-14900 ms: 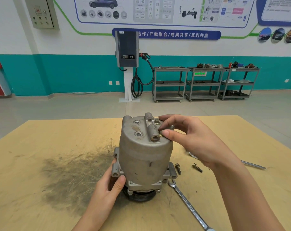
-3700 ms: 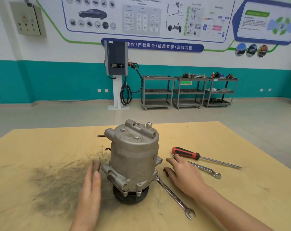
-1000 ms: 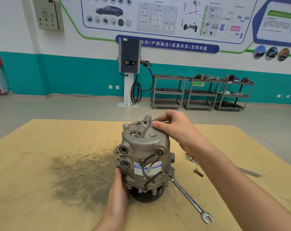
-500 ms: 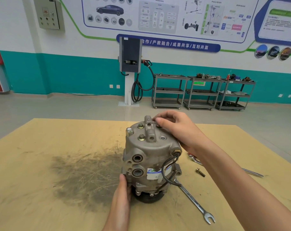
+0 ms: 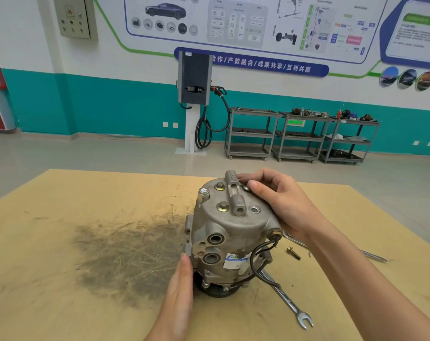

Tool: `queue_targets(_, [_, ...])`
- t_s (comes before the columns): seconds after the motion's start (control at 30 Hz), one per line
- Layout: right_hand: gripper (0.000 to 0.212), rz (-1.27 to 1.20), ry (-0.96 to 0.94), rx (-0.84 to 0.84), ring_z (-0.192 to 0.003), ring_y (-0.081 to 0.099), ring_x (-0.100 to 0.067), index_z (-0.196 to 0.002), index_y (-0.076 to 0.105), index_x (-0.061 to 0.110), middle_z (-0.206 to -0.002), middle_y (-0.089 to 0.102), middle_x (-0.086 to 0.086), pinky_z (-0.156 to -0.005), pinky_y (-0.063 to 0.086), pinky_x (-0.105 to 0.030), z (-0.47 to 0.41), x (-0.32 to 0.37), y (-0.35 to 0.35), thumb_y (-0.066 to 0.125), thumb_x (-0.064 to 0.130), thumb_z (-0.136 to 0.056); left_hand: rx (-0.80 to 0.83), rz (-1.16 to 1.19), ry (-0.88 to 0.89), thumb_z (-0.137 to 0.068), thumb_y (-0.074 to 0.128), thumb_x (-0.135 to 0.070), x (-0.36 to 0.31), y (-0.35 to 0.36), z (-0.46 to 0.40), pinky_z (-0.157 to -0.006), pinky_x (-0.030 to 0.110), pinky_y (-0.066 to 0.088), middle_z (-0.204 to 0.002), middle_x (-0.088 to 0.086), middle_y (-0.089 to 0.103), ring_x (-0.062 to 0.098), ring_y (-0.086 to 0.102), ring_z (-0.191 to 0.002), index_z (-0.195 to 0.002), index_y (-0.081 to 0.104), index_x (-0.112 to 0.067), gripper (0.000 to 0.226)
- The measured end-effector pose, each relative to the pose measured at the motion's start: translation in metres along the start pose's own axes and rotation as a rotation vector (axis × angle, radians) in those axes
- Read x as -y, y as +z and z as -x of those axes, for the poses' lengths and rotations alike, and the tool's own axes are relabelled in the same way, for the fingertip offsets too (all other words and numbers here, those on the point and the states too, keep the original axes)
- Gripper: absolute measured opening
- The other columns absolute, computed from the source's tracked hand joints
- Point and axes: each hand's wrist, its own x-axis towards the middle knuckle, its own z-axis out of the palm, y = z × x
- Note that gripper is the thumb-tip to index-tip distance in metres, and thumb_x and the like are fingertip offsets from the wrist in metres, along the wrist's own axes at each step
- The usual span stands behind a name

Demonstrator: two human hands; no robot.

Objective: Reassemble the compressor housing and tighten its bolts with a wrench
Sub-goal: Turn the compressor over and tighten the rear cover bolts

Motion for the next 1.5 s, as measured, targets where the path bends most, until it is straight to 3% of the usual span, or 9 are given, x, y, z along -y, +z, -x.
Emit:
queue_targets(0.1, [0.003, 0.003, -0.004, -0.03, -0.086, 0.07, -0.008, -0.089, 0.059, 0.0, -0.098, 0.075, 0.001, -0.07, 0.056, -0.02, 0.0, 0.001, 0.002, 0.058, 0.0, -0.092, -0.006, -0.028, -0.013, -0.05, 0.047, -0.105, 0.002, -0.001, -0.004, -0.126, 0.042, 0.021, -0.155, -0.012, 0.045, 0.008, 0.038, -0.144, -0.155, 0.037, -0.03, 0.129])
queue_targets(0.2, [0.012, 0.025, -0.002, -0.089, -0.081, 0.07, -0.009, -0.083, 0.055, 0.005, -0.095, 0.076, -0.002, -0.067, 0.057, -0.021, -0.003, 0.002, 0.004, 0.066, 0.003, -0.087, 0.026, -0.042, 0.001, -0.051, 0.044, -0.105, 0.001, -0.001, -0.005, -0.126, 0.042, 0.02, -0.154, -0.012, 0.046, 0.007, 0.038, -0.145, -0.154, 0.038, -0.031, 0.127])
queue_targets(0.33, [0.009, -0.014, -0.008, -0.046, -0.085, 0.069, -0.01, -0.097, 0.066, 0.007, -0.099, 0.074, -0.003, -0.072, 0.057, -0.022, 0.001, -0.002, 0.0, 0.059, 0.003, -0.092, 0.03, -0.056, 0.024, -0.048, 0.043, -0.106, -0.002, 0.001, -0.005, -0.126, 0.041, 0.019, -0.153, -0.013, 0.047, 0.006, 0.037, -0.145, -0.153, 0.04, -0.031, 0.129])
queue_targets(0.57, [0.008, -0.047, -0.014, -0.073, -0.087, 0.069, -0.014, -0.084, 0.059, 0.004, -0.103, 0.074, -0.009, -0.075, 0.058, -0.026, -0.001, -0.002, 0.002, 0.065, 0.0, -0.087, 0.068, -0.075, 0.039, -0.062, 0.046, -0.1, -0.003, 0.003, -0.004, -0.126, 0.043, 0.02, -0.156, -0.017, 0.043, 0.005, 0.036, -0.145, -0.154, 0.033, -0.041, 0.11])
queue_targets(0.73, [0.013, -0.04, -0.028, -0.026, -0.091, 0.067, -0.015, -0.098, 0.068, 0.005, -0.107, 0.071, -0.014, -0.08, 0.057, -0.025, 0.002, -0.004, -0.003, 0.059, -0.001, -0.091, 0.058, -0.033, 0.058, -0.063, 0.051, -0.097, -0.004, 0.005, -0.009, -0.126, 0.043, 0.019, -0.155, -0.023, 0.041, 0.001, 0.035, -0.145, -0.153, 0.032, -0.048, 0.104])
queue_targets(0.93, [0.011, -0.029, -0.006, -0.06, -0.088, 0.069, -0.015, -0.083, 0.06, 0.007, -0.103, 0.074, -0.009, -0.073, 0.058, -0.024, -0.002, 0.0, 0.001, 0.068, 0.0, -0.085, 0.097, -0.036, 0.072, -0.065, 0.049, -0.097, -0.007, 0.007, -0.012, -0.126, 0.044, 0.02, -0.155, -0.021, 0.042, 0.001, 0.034, -0.146, -0.155, 0.032, -0.042, 0.106])
queue_targets(1.1, [0.014, -0.083, 0.001, -0.004, -0.091, 0.067, -0.015, -0.098, 0.07, 0.008, -0.105, 0.072, -0.012, -0.077, 0.057, -0.024, 0.002, -0.004, -0.004, 0.059, 0.002, -0.091, 0.137, -0.066, 0.072, -0.069, 0.044, -0.097, -0.008, 0.006, -0.01, -0.125, 0.044, 0.021, -0.155, -0.024, 0.04, 0.0, 0.033, -0.146, -0.154, 0.03, -0.047, 0.099])
queue_targets(1.3, [0.011, -0.095, 0.025, -0.043, -0.086, 0.069, -0.016, -0.081, 0.06, 0.005, -0.104, 0.073, -0.011, -0.073, 0.058, -0.026, -0.003, 0.0, -0.001, 0.066, -0.003, -0.085, 0.153, -0.056, 0.074, -0.069, 0.046, -0.096, -0.009, 0.008, -0.01, -0.124, 0.044, 0.023, -0.15, -0.022, 0.048, 0.0, 0.04, -0.142, -0.151, 0.038, -0.045, 0.097])
queue_targets(1.5, [0.013, -0.111, 0.029, 0.003, -0.091, 0.067, -0.017, -0.097, 0.07, 0.004, -0.105, 0.072, -0.015, -0.077, 0.058, -0.026, 0.0, -0.004, -0.005, 0.06, -0.001, -0.089, 0.151, -0.065, 0.081, -0.071, 0.044, -0.096, -0.01, 0.008, -0.009, -0.124, 0.044, 0.024, -0.149, -0.024, 0.049, -0.002, 0.041, -0.141, -0.15, 0.039, -0.048, 0.092])
